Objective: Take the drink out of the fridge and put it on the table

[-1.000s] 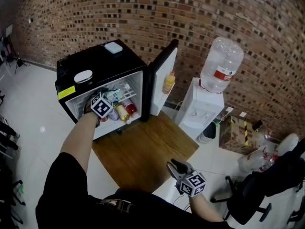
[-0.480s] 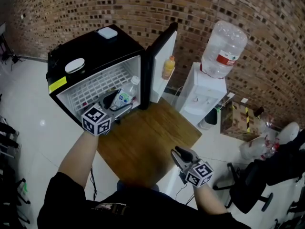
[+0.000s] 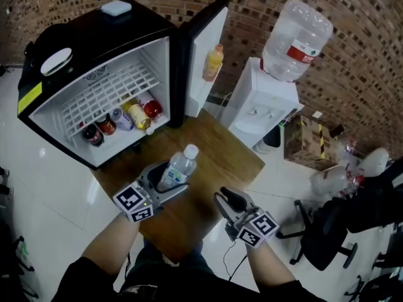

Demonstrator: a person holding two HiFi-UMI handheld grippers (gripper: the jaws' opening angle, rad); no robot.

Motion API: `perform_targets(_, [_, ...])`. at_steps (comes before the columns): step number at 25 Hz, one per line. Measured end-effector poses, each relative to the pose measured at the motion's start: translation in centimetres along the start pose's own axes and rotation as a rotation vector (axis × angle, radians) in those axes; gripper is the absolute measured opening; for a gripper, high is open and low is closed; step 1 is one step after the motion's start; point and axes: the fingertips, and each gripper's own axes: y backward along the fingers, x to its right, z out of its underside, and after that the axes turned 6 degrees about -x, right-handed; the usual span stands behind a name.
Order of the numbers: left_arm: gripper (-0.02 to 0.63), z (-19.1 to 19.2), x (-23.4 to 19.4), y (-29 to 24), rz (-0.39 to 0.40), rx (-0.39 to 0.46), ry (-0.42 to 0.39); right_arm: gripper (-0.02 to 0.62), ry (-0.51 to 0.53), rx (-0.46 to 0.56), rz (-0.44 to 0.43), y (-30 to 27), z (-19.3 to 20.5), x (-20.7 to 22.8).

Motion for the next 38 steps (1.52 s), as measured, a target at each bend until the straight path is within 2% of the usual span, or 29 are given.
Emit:
perform_targets(3, [0.354,3.5,1.8,-0.8,0.031,-0.006,0.02,0.138,0.0,0.0,-0.031,-1.1,1.3,-0.8])
perform_targets(5, [0.354,5.3,2.8,-1.3,0.054,-0.016,0.019,0.174,0.0,-0.001,-0.042,-1.8,1.9,-1.3])
perform_targets(12, [0.356,9.8,4.2,-2.6,0.083,-0.046,-0.032,0.227,-0.033,-0.002,-0.074,-2.8,3.8,-0.7])
perform_targets(14, [0.356,10.6,4.4,-2.9,0.091,-0.066,-0.07,0.229,-0.03,-0.016,-0.125,-3.2,4.5,-1.3])
perform_targets(16, [0.354,11.7,4.8,-3.2,0.09,-0.125,-0.135,0.229,0.002,-0.044,-0.179,-3.5,5.3,-2.5])
perform_targets(19, [0.337,13.9,4.7,-3.5,0.068,-0.234,-0.25,0.229,0.041,-0.089,-0.201,-3.9,6.8,-3.1])
perform_targets(21, [0.334,15.2,4.9,-3.3,0.068,-0.288,-0.291,0.232,0.037,-0.114,-0.205,-3.9,7.9,-3.2])
perform_targets(29, [0.331,15.3,5.6,-1.3,0.074,-0.353,-0.326,0.235,0.001,-0.18,-0.199,-3.8,10.3,-3.3])
perform_targets(35, [0.331,14.8,5.1,-0.8,0.052,-0.367,-0.283,0.221,-0.035,-0.195,-0.162,-3.6,10.5,-2.4])
perform_targets(38, [0.333,14.4,5.2,-0.9,0.051,-0.386,-0.289,0.221,-0.031,-0.206,-0.159,-3.5,10.8,-2.5])
